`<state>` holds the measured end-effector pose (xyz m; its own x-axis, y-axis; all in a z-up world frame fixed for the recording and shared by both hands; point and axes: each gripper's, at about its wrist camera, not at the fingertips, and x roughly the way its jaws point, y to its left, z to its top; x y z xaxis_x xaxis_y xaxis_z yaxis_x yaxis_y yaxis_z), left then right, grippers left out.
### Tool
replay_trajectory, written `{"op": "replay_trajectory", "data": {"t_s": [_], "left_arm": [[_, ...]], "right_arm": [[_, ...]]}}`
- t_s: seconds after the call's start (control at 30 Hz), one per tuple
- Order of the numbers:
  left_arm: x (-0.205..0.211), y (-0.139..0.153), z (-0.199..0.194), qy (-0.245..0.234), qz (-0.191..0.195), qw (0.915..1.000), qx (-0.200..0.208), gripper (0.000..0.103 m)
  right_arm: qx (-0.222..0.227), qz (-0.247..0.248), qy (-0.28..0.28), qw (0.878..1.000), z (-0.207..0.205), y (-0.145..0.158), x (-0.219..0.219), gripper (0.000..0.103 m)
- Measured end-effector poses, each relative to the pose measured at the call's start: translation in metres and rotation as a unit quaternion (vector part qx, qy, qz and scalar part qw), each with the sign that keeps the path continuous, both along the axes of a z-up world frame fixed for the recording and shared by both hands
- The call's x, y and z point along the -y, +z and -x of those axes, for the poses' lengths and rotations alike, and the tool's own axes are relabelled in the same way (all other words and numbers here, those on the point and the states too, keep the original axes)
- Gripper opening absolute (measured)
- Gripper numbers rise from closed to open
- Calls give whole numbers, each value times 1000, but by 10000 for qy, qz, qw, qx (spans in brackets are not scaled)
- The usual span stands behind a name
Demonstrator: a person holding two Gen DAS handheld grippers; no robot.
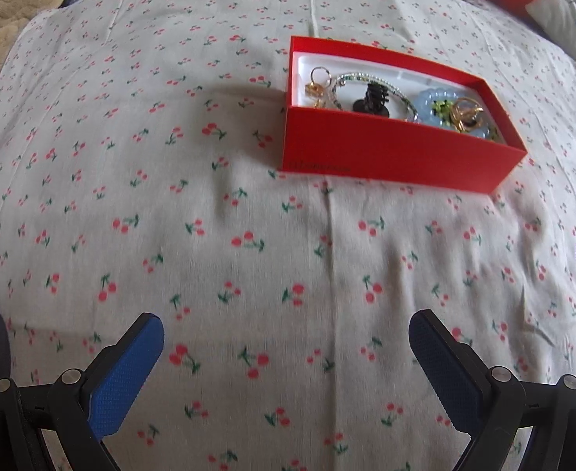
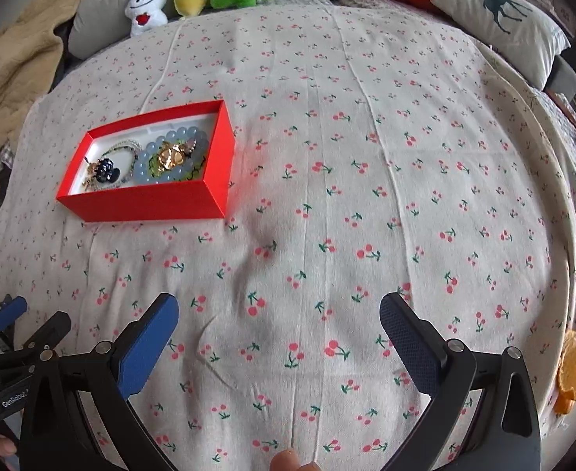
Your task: Organize jewelry
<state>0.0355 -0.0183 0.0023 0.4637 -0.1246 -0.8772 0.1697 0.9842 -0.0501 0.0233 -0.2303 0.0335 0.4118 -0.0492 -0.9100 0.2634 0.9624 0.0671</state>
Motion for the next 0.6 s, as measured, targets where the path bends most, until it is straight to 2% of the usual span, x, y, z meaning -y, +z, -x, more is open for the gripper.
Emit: {"op": "replay_trajectory", "data": {"t_s": [0.1,0.2,0.6], "left_arm": [[-3,0,8,108,-85,9999,46,102],[-6,1,13,236,-144,9995,134,102],[-18,-2,15,653,-255,9974,158,102]], "right_arm": [[97,325,1,9994,10,1,-7,103],[176,442,19,9989,15,3,-15,103],[288,308,-28,9991,21,5,-51,103]]}}
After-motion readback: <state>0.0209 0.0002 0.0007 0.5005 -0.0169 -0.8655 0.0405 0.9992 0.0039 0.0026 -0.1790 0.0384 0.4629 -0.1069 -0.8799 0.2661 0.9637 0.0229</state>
